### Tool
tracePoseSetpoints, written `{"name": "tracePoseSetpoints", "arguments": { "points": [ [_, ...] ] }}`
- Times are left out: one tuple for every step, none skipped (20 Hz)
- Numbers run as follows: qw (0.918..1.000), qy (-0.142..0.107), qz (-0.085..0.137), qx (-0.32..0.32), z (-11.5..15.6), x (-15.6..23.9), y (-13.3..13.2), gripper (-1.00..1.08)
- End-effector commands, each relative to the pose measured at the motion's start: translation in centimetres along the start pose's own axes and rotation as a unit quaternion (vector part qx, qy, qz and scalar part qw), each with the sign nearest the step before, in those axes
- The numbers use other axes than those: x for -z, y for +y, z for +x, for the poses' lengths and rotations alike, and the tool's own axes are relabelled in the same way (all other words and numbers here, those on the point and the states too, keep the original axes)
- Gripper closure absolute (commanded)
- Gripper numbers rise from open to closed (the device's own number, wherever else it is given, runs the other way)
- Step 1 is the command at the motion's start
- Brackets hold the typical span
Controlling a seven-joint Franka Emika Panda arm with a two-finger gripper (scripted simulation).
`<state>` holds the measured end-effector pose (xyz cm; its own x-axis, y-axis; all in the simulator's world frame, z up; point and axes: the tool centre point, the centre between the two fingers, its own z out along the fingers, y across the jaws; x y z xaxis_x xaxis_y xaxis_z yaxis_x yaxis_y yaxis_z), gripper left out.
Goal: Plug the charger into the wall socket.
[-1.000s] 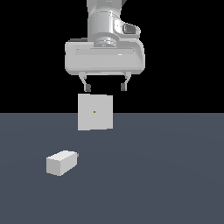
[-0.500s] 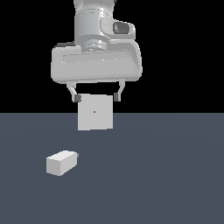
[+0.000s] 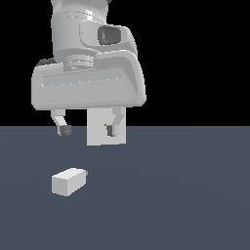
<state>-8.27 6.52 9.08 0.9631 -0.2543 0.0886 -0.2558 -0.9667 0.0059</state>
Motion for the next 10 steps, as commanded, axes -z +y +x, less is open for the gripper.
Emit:
{"name": "tracePoseSetpoints", "arguments": {
  "points": [
    [0.9999, 0.005, 0.0, -0.015, -0.9, -0.7, -0.4, -0.92],
    [0.9998, 0.007, 0.0, -0.019, -1.1, -1.0, -0.6, -0.92],
    [0.9997, 0.008, 0.0, -0.024, -1.4, -1.2, -0.8, -0.92],
    [0.9996, 0.009, -0.001, -0.028, -1.6, -1.5, -0.9, -0.92],
    [0.9995, 0.011, -0.001, -0.031, -1.8, -1.7, -1.0, -0.92],
    [0.9993, 0.012, -0.001, -0.034, -2.0, -1.8, -1.2, -0.92],
    [0.9992, 0.013, -0.001, -0.037, -2.1, -2.0, -1.3, -0.92],
    [0.9991, 0.014, -0.001, -0.04, -2.3, -2.2, -1.4, -0.92],
    [0.999, 0.014, -0.001, -0.042, -2.4, -2.3, -1.5, -0.92],
    [0.9989, 0.015, -0.001, -0.044, -2.5, -2.4, -1.5, -0.92]
  ]
}}
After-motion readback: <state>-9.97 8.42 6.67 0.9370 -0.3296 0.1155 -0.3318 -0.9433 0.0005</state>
